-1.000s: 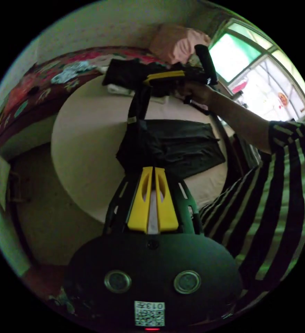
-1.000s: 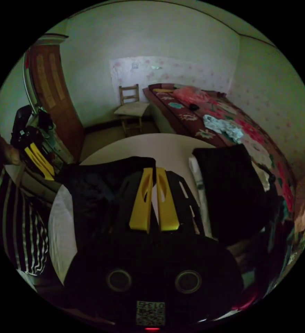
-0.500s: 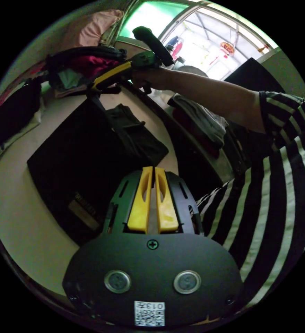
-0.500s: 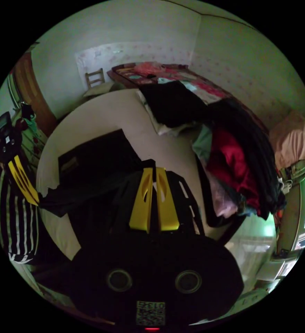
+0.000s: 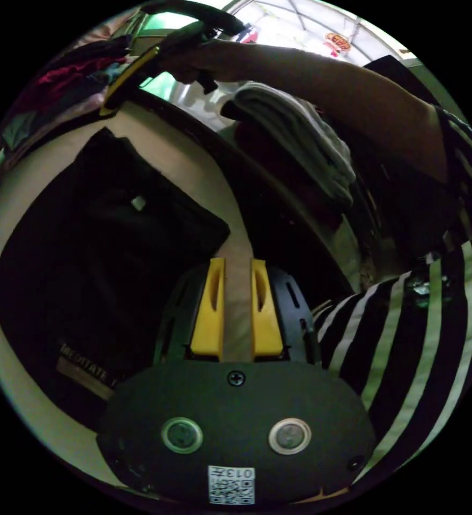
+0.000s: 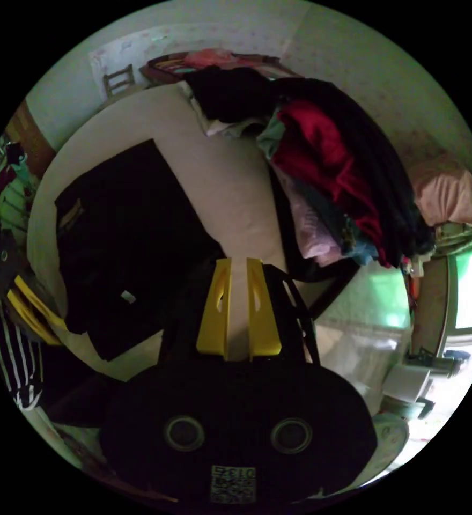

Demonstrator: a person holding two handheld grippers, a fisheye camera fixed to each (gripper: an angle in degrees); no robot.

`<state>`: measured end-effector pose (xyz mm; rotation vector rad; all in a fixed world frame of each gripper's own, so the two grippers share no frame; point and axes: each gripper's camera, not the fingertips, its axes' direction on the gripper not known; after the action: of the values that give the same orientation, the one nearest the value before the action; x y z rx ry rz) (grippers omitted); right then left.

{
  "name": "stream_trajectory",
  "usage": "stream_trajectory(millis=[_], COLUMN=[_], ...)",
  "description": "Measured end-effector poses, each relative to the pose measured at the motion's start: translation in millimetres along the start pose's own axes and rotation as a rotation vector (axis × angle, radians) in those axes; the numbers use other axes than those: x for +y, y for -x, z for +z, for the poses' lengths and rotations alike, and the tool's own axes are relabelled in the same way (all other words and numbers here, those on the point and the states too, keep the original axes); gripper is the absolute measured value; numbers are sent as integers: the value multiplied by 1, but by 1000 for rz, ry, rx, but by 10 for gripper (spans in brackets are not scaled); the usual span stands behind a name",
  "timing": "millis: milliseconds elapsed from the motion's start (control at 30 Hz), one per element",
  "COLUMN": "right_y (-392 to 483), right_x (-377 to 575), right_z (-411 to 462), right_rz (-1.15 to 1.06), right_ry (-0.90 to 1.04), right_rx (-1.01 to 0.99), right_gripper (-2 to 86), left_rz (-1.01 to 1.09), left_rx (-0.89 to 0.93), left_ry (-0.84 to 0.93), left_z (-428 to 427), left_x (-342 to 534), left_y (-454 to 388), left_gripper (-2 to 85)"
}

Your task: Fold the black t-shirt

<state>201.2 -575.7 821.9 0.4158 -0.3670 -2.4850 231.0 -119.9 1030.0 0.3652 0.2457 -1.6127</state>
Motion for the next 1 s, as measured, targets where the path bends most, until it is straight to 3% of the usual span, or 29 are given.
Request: stream_trajectory(millis=[100,167,267,433,600,733,867,1000], right_y=[-14,-11,-2,5,8,-1,20,70], right_x=[21,30,39,57,72,91,107,137], right_z=[-13,-14,1,46,79,56,18,1], right_rz=[104,98,114,143,132,221,203,198], right_ry=[-45,-62,-12,95,229,170,64,49], right_rx=[18,20,-5,-33,17,149,-45,-72], right_gripper=[40,48,59,38,8,3,6,23], left_rz=[130,184,17,-190,-153,-57,-10,-141], left_rx=[55,-17,-186,-298,-195,-214,-164,-228], left_ry=[-44,-93,-117,-45,25,19,-26,-122], left_z=[5,3,8,29,67,80,71,47], left_x=[-18,-28,-33,-43,-71,-92,-97,-68], left_y=[-27,-41,-19,25,31,18,6,21], left_gripper=[72,65,65,64,57,69,67,55])
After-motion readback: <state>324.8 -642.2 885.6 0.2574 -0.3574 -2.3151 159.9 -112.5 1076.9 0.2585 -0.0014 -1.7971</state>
